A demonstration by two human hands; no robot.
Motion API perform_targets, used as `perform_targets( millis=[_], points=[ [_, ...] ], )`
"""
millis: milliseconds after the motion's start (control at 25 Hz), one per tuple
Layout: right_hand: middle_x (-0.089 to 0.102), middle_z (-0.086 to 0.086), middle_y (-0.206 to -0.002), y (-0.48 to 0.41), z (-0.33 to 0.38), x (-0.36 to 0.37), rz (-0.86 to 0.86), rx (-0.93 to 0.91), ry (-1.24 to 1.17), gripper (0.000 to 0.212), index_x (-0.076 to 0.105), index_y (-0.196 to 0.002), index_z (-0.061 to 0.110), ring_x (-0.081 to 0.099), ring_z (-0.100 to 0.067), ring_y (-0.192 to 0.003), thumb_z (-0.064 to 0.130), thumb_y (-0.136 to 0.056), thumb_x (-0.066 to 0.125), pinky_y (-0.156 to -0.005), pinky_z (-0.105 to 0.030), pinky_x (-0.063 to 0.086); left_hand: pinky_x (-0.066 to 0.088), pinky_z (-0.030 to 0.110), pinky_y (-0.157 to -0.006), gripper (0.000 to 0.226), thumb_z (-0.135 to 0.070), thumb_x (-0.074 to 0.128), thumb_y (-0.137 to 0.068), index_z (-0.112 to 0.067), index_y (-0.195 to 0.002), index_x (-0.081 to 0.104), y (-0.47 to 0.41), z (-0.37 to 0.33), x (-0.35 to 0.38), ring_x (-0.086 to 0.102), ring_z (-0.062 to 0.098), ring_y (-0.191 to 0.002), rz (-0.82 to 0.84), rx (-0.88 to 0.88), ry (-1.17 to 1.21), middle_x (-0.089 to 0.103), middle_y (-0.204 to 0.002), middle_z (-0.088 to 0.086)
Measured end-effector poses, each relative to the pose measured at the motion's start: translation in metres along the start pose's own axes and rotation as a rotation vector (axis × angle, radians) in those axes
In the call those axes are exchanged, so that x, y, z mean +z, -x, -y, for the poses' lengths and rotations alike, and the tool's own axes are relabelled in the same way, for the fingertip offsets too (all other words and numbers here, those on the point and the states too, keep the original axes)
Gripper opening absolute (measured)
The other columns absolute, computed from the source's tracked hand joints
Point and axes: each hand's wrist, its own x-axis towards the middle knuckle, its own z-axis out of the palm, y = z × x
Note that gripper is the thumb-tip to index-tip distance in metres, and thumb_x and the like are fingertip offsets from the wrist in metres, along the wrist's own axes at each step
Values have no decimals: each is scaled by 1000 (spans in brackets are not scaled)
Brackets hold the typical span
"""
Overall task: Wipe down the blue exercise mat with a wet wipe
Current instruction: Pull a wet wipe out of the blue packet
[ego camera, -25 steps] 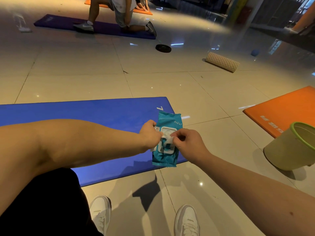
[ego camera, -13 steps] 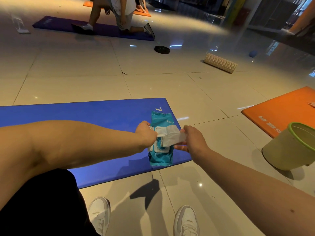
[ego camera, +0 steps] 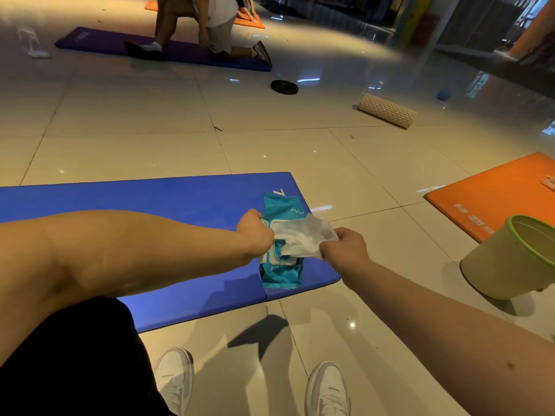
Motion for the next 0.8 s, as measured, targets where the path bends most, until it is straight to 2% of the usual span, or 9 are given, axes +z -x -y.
perform_targets(
  millis=[120, 200, 280, 360, 480, 600, 680, 760, 800],
  points=[
    [67, -11, -89, 1, 3, 0, 50, -5, -78, 20, 67, -97, 7, 58, -21, -72, 0, -81, 57, -67, -32, 52, 57, 48, -81, 20, -7, 61, -91, -10, -109, 51, 4, 0, 2, 64, 31, -92, 14, -14, 73, 62, -105, 16],
    [68, -9, -93, 4, 6, 3, 104, -12, -135, 15, 67, -99, 8, 63, -21, -76, 5, -84, 65, -74, -33, 56, 55, 45, -74, 19, -16, 65, -92, -10, -103, 50, 7, -1, 4, 61, 27, -85, 39, -27, 147, 61, -99, 13],
    [68, -6, -93, 5, 5, 6, 124, -43, -147, 18, 66, -100, 10, 66, -19, -80, 6, -83, 72, -79, -34, 58, 53, 36, -64, 36, -34, 73, -89, -10, -105, 51, 12, -3, 6, 63, 22, -82, 97, -41, 240, 63, -97, 9],
    [69, -3, -91, 8, 5, 8, 145, -75, -137, 21, 65, -97, 13, 66, -16, -79, 1, -81, 73, -76, -31, 57, 54, 34, -66, 53, -41, 82, -81, -12, -112, 51, 13, -4, 8, 68, 23, -90, 154, -40, 262, 66, -103, 7],
    [70, -2, -90, 9, 4, 11, 201, -83, -123, 24, 66, -94, 14, 65, -15, -76, -3, -80, 72, -69, -27, 54, 55, 37, -72, 43, -17, 78, -85, -12, -115, 47, 16, -1, 10, 64, 25, -96, 145, -7, 154, 62, -109, 10],
    [70, -6, -87, 4, 2, 10, 164, -53, -146, 20, 69, -92, 11, 64, -20, -75, -4, -80, 67, -75, -35, 57, 57, 46, -84, 33, -5, 64, -89, -11, -116, 48, 13, 2, 9, 62, 30, -100, 86, 5, 97, 60, -110, 13],
    [65, -6, -75, 2, 2, 6, 130, -21, -170, 18, 67, -81, 8, 56, -20, -67, -7, -79, 58, -66, -33, 53, 56, 44, -79, 32, -4, 60, -90, -11, -117, 47, 8, 3, 5, 60, 28, -94, 61, -7, 73, 59, -111, 14],
    [50, -3, -61, -1, 3, 2, 73, 18, -191, 24, 51, -63, 9, 39, -19, -59, -8, -79, 48, -53, -28, 37, 48, 38, -66, 33, -4, 57, -92, -9, -122, 45, 5, 4, 0, 54, 25, -84, 41, -16, 34, 57, -110, 14],
    [43, -2, -59, -5, 4, 0, 35, 49, -205, 27, 43, -60, 12, 32, -19, -59, -6, -80, 44, -53, -28, 29, 45, 35, -62, 36, -4, 56, -92, -8, -126, 44, 3, 5, -2, 51, 23, -82, 33, -19, 9, 55, -109, 13]
  ],
)
